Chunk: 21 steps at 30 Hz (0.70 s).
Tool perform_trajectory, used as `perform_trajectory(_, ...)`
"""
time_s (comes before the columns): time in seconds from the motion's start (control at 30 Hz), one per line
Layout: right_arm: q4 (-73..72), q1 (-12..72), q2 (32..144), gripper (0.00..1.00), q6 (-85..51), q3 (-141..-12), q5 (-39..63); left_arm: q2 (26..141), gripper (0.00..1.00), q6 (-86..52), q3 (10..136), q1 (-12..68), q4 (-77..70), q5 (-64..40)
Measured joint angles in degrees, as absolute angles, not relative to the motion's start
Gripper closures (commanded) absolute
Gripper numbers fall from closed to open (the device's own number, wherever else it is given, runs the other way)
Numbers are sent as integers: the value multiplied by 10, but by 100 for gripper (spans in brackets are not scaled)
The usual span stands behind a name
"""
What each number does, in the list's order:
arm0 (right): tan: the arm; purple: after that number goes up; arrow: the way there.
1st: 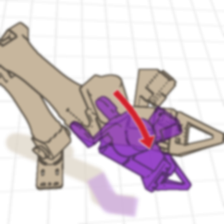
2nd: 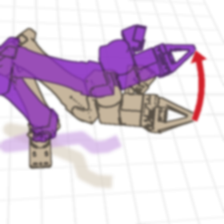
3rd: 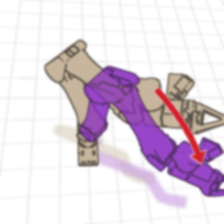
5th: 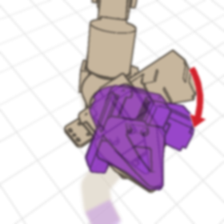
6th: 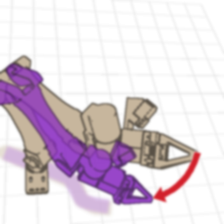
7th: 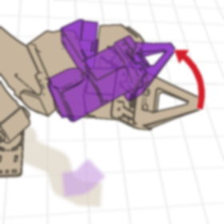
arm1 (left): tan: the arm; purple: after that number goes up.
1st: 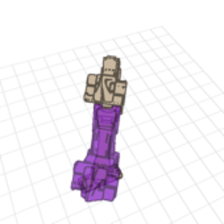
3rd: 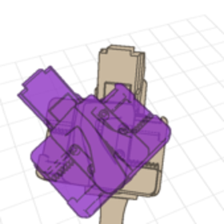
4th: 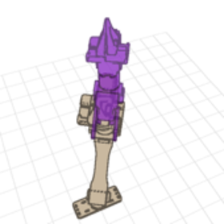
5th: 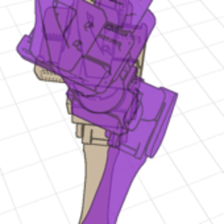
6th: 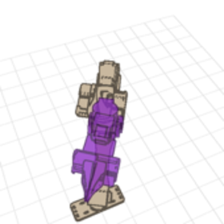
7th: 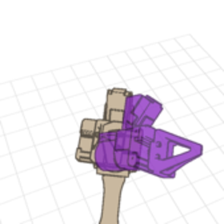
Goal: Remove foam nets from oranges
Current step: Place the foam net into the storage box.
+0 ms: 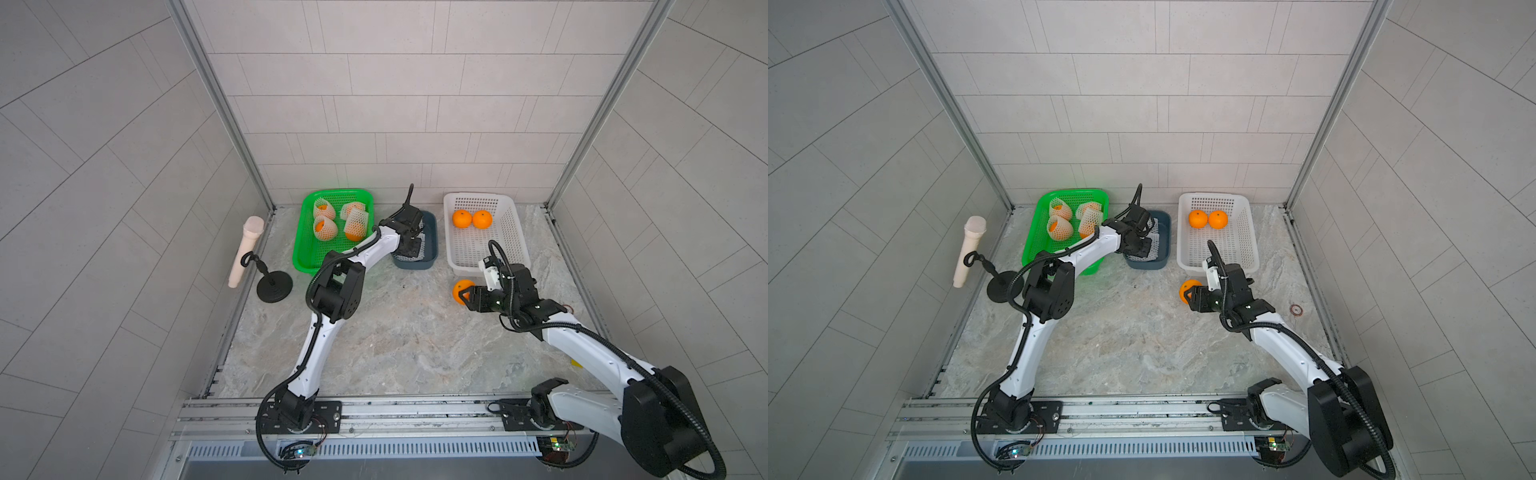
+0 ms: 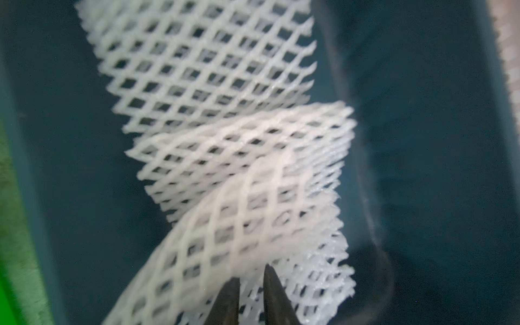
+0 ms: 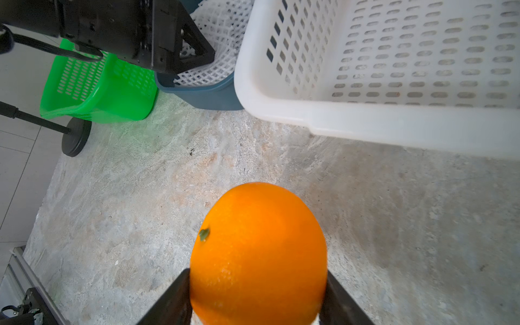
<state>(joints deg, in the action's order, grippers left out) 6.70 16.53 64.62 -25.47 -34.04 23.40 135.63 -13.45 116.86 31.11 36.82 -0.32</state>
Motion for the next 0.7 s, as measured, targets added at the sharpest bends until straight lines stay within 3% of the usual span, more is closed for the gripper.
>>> perform_trajectory(0.37,67,165,646,34,-255,-340,234,1312,68,-134,1165,327,367,3)
perform_trajectory(0.7,79,158,630,33,-255,-345,236,1242,66,-136,1111,336,366,18)
